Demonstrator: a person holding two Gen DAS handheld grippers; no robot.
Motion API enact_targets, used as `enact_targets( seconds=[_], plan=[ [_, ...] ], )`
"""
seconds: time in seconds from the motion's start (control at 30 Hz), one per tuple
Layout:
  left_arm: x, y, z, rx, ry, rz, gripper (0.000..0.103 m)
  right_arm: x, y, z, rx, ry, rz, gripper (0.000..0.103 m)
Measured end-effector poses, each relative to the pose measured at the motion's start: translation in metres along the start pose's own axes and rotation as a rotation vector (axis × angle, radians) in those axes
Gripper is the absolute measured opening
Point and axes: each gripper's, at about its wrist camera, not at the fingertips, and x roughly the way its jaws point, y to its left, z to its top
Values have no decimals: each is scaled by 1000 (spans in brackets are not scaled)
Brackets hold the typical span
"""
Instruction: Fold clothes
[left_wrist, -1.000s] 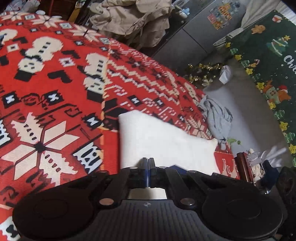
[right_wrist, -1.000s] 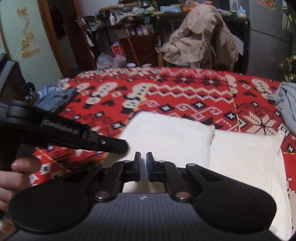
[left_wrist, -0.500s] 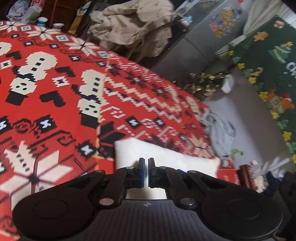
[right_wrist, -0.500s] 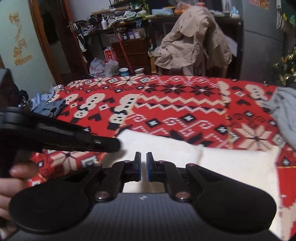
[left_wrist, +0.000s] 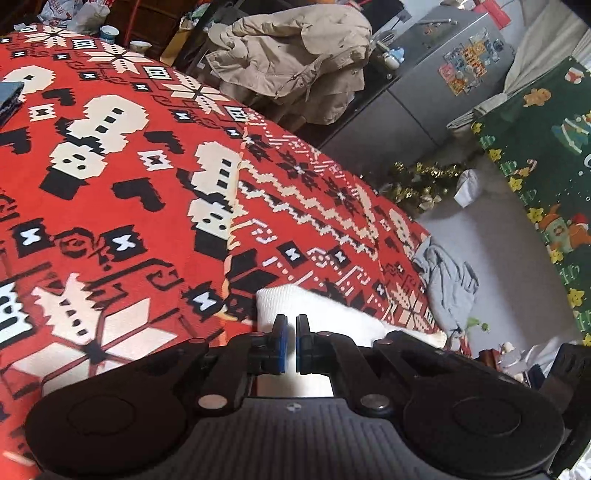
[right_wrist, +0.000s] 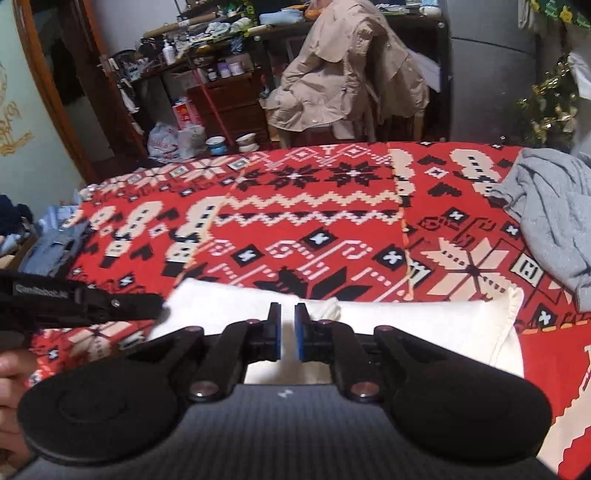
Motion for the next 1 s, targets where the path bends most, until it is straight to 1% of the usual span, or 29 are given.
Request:
enact_targets(
  seconds=[0.03,0.07,0.13,0.2,0.23,0.27,0.3,0.33,0.37,0.4,0.43,0.47,0.5,0.53,0.57,0.63,0.67,0.7,0.77,0.83,0.87,0.93,0.97,1.0],
  plan=[
    [-3,-1,-1,5,4,8,6,-3,0,2,-1,5,10,10],
    [-6,-1,-2,8,13,19,9,-6,0,4,-3,10,19,12],
    [-11,1,-4,-6,32,48,28,-10,1,7,-17,28,17,20],
    [-16,4,-7,-20,36,72,30,-13,3,12,-47,60,17,22],
    [-19,5,-9,-27,38,83,33,-15,3,15,-66,80,26,22],
    [-21,6,-10,-34,39,95,35,-16,4,19,-83,97,34,25],
    [-23,7,-12,-47,36,109,39,-17,5,23,-101,115,41,29],
    [-25,8,-14,-61,31,125,44,-17,6,28,-118,133,49,43],
    [-26,8,-16,-62,28,132,45,-17,7,34,-138,149,57,58],
    [-26,7,-17,-56,26,139,45,-15,9,41,-173,155,51,66],
    [-26,6,-18,-49,25,146,48,-13,11,47,-209,160,44,80],
    [-25,4,-19,-32,22,159,50,-11,14,53,-245,165,37,91],
    [-23,2,-20,-14,18,174,52,-9,16,60,-281,170,30,94],
    [-21,0,-21,1,8,194,53,-5,18,65,-332,155,32,100],
    [-19,-3,-22,16,-3,214,53,-2,20,71,-384,138,34,102],
    [-19,-3,-26,24,-59,227,54,4,24,82,-488,105,38,102],
    [-19,-3,-27,24,-71,222,56,10,25,88,-535,109,63,102],
    [-19,-2,-28,23,-81,214,60,18,26,94,-570,116,106,102],
    [-20,-1,-27,13,-108,177,64,30,24,103,-633,132,216,102],
    [-19,-3,-24,20,-111,164,76,43,22,112,-683,160,325,102],
    [-17,-5,-22,26,-103,166,78,49,24,114,-710,177,343,102],
    [-11,-8,-16,24,-73,162,78,61,27,117,-765,210,371,102],
    [-8,-9,-13,14,-50,154,77,67,29,118,-778,240,394,102],
    [-5,-9,-11,-6,-39,140,72,73,30,119,-789,271,417,102]
  ],
)
